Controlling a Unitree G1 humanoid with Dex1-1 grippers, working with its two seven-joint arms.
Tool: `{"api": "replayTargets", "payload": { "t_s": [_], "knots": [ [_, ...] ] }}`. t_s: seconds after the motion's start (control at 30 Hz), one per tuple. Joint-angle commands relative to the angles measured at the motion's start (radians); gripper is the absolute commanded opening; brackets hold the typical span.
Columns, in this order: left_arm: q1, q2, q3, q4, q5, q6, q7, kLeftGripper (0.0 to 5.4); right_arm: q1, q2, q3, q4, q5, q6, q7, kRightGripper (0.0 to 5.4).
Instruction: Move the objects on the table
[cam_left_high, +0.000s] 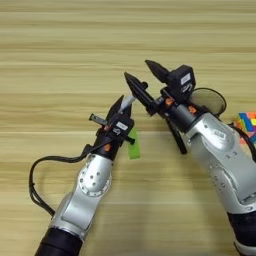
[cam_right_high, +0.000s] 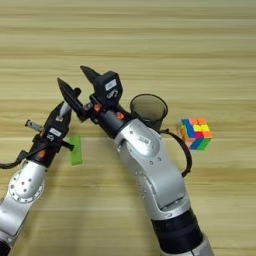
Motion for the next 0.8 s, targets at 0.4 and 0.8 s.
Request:
{"api": "replayTargets", "payload": {
  "t_s": [0.4,0.8],
  "knots": [
    [0.07,-0.003,0.036,-0.104,-0.109,0.041,-0.064,0.69,0.07,-0.076,-0.233,-0.059,0.025,-0.065,-0.018,4.7],
    [0.139,-0.02,0.078,-0.198,-0.195,0.19,-0.116,0.69,0.056,-0.169,-0.404,0.215,-0.151,-0.247,-0.129,5.4]
  ]
}}
